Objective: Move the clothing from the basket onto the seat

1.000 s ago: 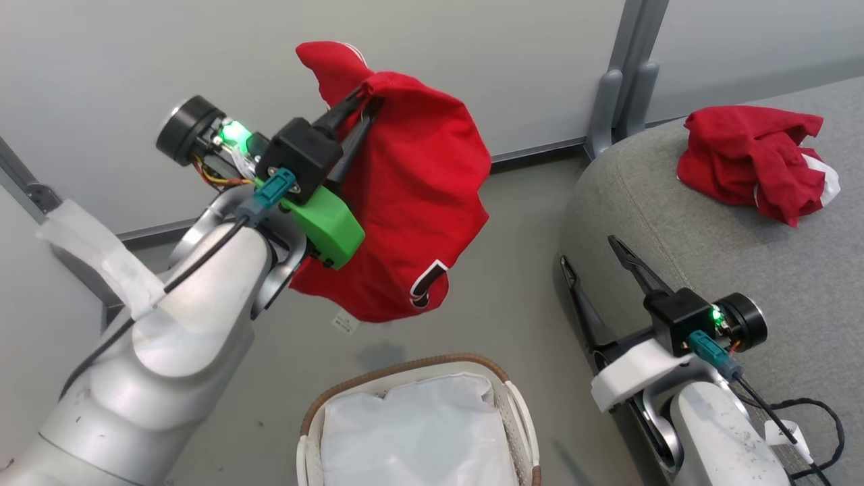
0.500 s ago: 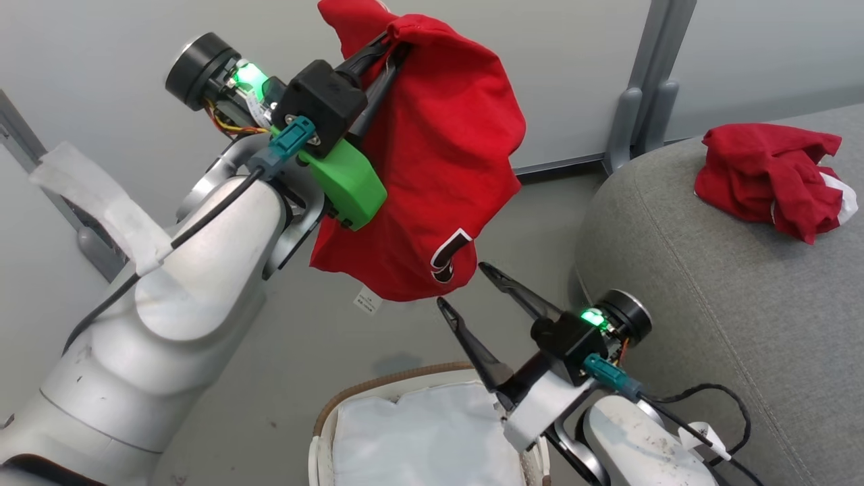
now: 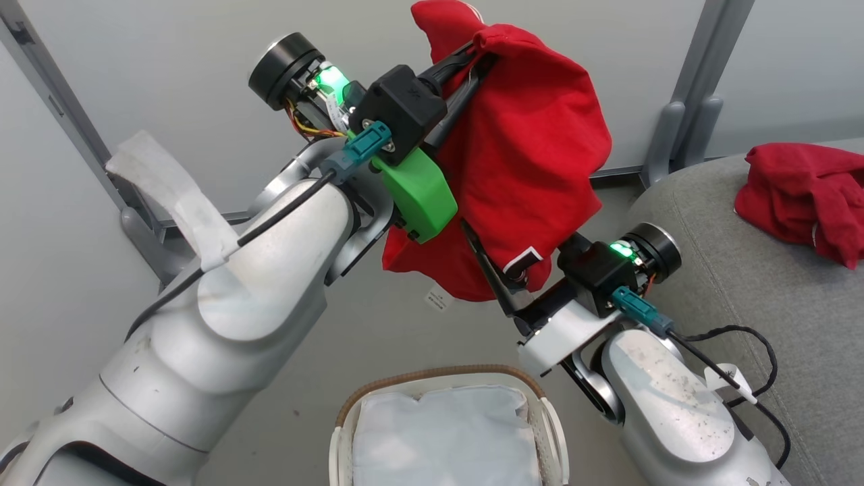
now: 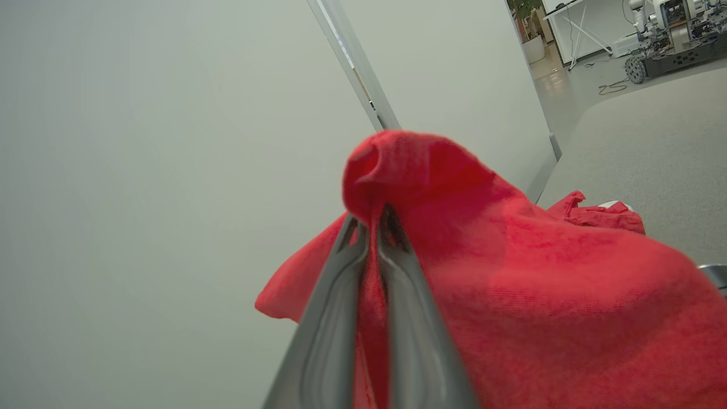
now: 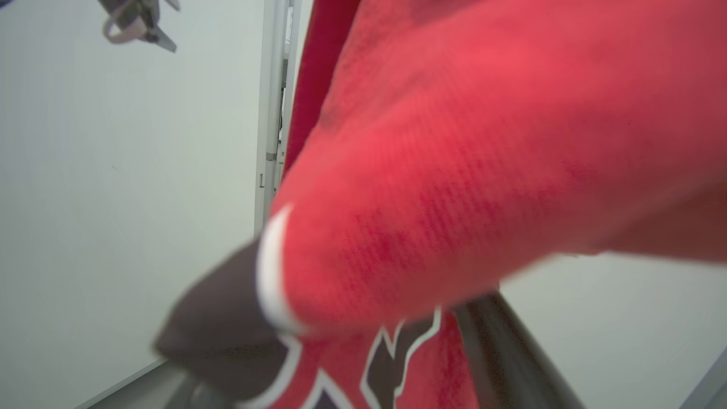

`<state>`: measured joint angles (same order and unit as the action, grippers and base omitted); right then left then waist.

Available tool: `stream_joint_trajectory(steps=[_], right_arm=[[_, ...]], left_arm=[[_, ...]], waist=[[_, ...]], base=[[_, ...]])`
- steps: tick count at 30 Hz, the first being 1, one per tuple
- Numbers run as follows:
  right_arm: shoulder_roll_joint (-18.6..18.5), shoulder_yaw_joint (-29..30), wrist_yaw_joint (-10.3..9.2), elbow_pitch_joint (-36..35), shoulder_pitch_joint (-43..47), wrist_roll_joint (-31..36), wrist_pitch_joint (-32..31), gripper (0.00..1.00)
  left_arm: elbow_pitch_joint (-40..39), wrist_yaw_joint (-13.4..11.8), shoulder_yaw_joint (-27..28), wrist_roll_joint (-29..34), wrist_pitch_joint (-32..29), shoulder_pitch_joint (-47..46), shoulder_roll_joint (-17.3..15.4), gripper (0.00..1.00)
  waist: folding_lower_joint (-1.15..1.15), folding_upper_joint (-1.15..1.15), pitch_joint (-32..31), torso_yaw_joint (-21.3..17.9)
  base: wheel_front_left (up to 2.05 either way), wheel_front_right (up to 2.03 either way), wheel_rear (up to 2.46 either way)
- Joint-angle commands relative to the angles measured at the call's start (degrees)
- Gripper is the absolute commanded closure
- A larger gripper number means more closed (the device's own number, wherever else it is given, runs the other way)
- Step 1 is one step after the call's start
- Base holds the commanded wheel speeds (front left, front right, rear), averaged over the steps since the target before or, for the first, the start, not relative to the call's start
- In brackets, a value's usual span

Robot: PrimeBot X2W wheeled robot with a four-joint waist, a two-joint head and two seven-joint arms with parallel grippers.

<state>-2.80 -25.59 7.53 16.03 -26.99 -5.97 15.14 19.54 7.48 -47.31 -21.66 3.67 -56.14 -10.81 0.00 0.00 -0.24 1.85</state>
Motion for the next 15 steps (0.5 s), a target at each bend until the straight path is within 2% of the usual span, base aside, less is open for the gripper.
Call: stream_joint_trajectory(steps=[1,2,4,13,14,15], right_arm=[[-0.18,0.56,-0.08,0.38,-0.51,0.38,0.02,0.26],[-0.18,1.01,-0.08,0.69,-0.46,0.57,0.02,0.72],[-0.2,1.48,-0.08,1.13,-0.29,0.55,0.02,1.0],[-0.18,1.29,-0.08,-0.01,1.7,-0.66,0.02,1.0],[-0.2,1.35,-0.08,-0.16,1.86,-0.91,0.02,1.0],[-0.2,1.5,-0.08,-0.22,2.02,-1.24,0.02,1.0]], left_arm=[[0.0,-0.02,-0.01,-0.74,0.37,0.65,-0.19,1.0],[0.12,-0.08,0.07,-1.14,0.44,1.36,-0.46,1.0],[0.44,-0.46,0.26,-1.51,0.51,2.49,-0.95,1.0],[3.91,-2.05,2.24,-5.21,3.74,8.55,-2.35,1.0],[4.38,-2.07,2.41,-5.49,4.31,9.16,-2.26,0.91],[5.1,-2.26,2.75,-6.03,5.1,10.07,-2.1,0.55]], waist=[[0.0,0.0,-0.22,0.47],[0.0,0.0,-0.29,0.56],[0.0,0.0,-0.37,0.62],[0.0,0.0,-0.4,-0.6],[0.0,0.0,-0.38,-0.75],[0.0,0.0,-0.34,-0.94]], base=[[0.0,0.0,0.0],[0.0,0.0,0.0],[0.0,0.0,0.0],[0.0,0.0,0.0],[0.0,0.0,0.0],[0.0,0.0,0.0]])
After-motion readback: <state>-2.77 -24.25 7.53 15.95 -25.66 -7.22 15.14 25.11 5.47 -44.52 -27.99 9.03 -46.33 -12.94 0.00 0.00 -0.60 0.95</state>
